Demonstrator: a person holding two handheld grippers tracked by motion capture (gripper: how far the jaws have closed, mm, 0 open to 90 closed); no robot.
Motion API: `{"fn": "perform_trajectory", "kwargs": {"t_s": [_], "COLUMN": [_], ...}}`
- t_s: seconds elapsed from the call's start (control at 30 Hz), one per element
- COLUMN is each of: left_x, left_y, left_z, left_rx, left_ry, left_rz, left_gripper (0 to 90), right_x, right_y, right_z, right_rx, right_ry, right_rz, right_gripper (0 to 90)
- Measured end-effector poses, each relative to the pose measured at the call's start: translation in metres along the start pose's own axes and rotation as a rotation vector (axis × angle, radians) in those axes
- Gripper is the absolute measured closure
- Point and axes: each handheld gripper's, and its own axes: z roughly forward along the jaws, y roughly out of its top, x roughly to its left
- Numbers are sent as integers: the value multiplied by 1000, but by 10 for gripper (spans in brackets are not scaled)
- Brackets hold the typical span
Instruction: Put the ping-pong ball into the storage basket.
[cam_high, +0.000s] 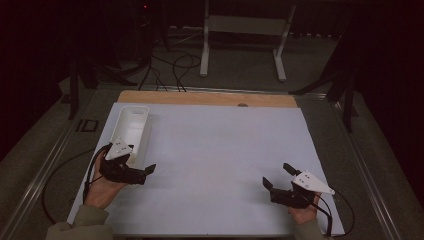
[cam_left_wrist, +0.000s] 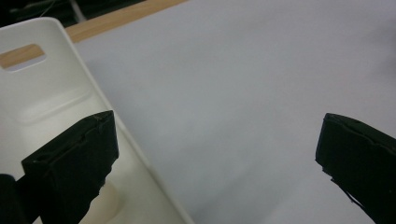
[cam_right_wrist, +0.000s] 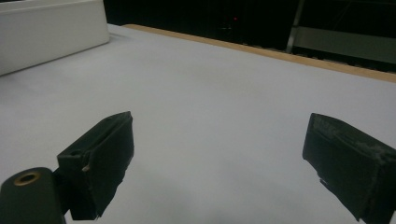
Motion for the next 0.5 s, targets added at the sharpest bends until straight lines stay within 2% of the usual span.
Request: {"fn": "perform_trajectory", "kwargs": {"t_s": [0.23, 0.37, 0.5], "left_x": [-4, -6, -9], "left_y": [-12, -18, -24], "left_z": [-4, -5, -6], "left_rx": [-89, -114, -144], "left_ry": [-7, -26, -27], "left_rz": [0, -1, -1], "left_gripper": [0, 0, 0], "right_x": [0, 0, 0], "right_y": [0, 0, 0], "right_z": [0, 0, 0], "right_rx": [0, 0, -1], "right_ry": [0, -1, -1], "right_rz": [-1, -1, 0], "right_gripper": [87, 87, 87]}}
